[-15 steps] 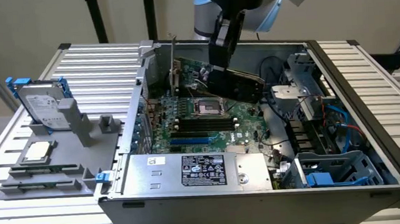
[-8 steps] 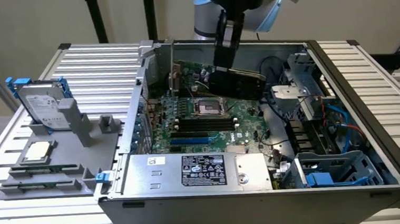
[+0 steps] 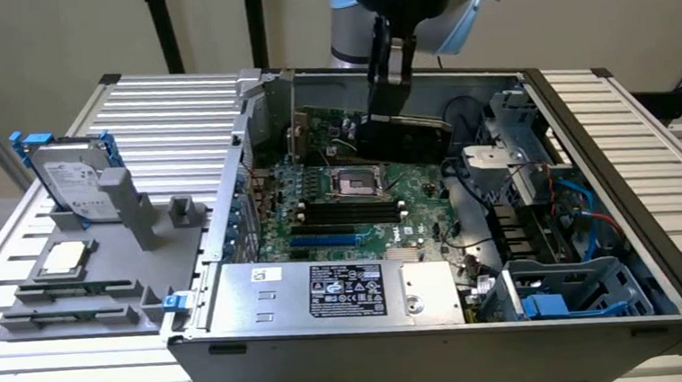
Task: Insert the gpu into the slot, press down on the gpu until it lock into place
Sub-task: 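Insert the gpu into the slot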
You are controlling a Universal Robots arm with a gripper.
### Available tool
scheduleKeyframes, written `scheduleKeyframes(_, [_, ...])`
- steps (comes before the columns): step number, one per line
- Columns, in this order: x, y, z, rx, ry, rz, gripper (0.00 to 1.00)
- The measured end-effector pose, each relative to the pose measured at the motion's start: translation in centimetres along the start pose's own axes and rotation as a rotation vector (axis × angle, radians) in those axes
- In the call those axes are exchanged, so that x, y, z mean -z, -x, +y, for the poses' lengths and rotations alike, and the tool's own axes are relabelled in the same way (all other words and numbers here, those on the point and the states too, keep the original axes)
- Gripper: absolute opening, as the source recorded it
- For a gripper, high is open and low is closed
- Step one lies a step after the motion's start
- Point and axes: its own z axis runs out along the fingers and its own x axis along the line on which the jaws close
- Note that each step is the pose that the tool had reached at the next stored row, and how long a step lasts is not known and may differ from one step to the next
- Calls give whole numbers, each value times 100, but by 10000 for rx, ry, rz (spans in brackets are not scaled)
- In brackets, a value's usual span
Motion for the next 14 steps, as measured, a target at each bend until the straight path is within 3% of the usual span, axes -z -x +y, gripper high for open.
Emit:
scheduleKeyframes(3, [-19, -2, 12, 273, 2, -96, 26])
scheduleKeyframes(5, [-40, -7, 46, 343, -9, -117, 26])
scheduleKeyframes(14, [-176, -29, 191, 604, -237, -170, 26])
